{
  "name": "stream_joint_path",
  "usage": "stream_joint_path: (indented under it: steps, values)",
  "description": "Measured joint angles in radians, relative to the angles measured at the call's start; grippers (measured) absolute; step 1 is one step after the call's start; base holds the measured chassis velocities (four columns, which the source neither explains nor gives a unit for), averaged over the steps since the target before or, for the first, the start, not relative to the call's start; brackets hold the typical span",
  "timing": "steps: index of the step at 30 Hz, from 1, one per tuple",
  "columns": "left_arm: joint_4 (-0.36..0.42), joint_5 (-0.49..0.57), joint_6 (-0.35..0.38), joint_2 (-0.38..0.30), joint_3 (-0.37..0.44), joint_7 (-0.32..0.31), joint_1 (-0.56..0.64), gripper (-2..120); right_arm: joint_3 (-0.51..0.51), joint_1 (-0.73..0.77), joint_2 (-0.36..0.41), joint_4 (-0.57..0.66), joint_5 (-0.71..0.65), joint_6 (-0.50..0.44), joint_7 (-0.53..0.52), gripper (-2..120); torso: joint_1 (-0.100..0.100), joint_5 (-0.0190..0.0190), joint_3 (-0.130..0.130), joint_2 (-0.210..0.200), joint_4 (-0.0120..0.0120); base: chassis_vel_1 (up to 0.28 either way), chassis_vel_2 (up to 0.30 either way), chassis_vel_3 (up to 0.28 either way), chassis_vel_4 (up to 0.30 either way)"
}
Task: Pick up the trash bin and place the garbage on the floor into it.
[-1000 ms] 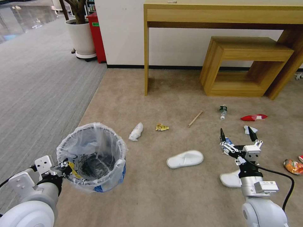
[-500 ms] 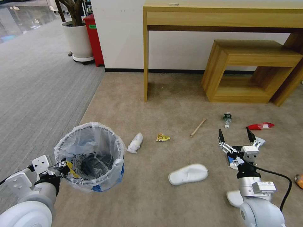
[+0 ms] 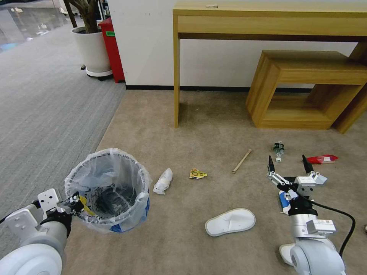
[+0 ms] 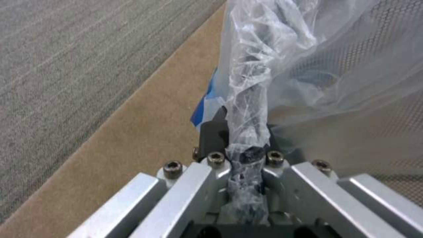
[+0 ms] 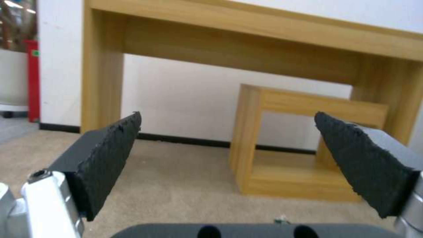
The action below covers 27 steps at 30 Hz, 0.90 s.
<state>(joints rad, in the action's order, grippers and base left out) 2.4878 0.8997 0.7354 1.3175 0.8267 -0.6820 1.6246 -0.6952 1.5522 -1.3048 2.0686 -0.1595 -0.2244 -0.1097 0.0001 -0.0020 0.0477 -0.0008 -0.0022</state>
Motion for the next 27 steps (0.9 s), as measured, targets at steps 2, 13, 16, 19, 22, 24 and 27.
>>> stream_joint_path:
  steps: [2, 13, 16, 19, 22, 24, 27]
  values:
    - [-0.002, -0.003, 0.0, 0.009, -0.002, -0.001, 0.004, 1, -0.002, -0.003, 0.011, 0.002, -0.062, 0.059, -0.055, 100, 0.0, -0.0001, 0.0, 0.0, 0.0, 0.0, 0.0, 0.0, 0.0]
    - [0.004, -0.011, 0.0, 0.023, 0.0, -0.002, 0.016, 1, 0.006, -0.083, 0.057, -0.06, -0.494, 0.393, -0.354, 100, 0.0, 0.0002, 0.0, 0.0, 0.0001, 0.0, 0.0, 0.0, 0.0]
    - [0.009, -0.016, 0.0, 0.024, -0.001, -0.002, 0.02, 1, 0.008, -0.109, 0.058, -0.064, -0.699, 0.521, -0.481, 100, 0.0, 0.0, 0.0, 0.0, 0.0001, 0.0, 0.0, 0.0, 0.0]
    - [0.011, -0.018, 0.0, 0.024, -0.001, -0.002, 0.022, 1, 0.004, -0.118, 0.058, -0.066, -0.77, 0.575, -0.547, 100, 0.0, 0.0001, 0.0, 0.0, 0.0001, 0.0, 0.0, 0.0, 0.0]
    - [0.011, -0.018, 0.0, 0.023, 0.0, -0.002, 0.024, 1, -0.004, -0.121, 0.06, -0.075, -0.797, 0.606, -0.582, 100, 0.0, -0.0001, 0.0, 0.0, 0.0001, 0.0, 0.0, 0.0, 0.0]
    - [0.012, -0.02, 0.0, 0.023, 0.0, -0.002, 0.027, 1, -0.012, -0.121, 0.066, -0.094, -0.826, 0.644, -0.619, 100, 0.0, 0.0, 0.0, 0.0, 0.0, 0.0, 0.0, 0.0, 0.0]
    - [0.009, -0.02, 0.0, 0.023, 0.0, -0.002, 0.029, 1, -0.022, -0.121, 0.07, -0.119, -0.834, 0.679, -0.648, 100, 0.0, 0.0, 0.0, 0.0, 0.0, 0.0, 0.0, 0.0, 0.0]
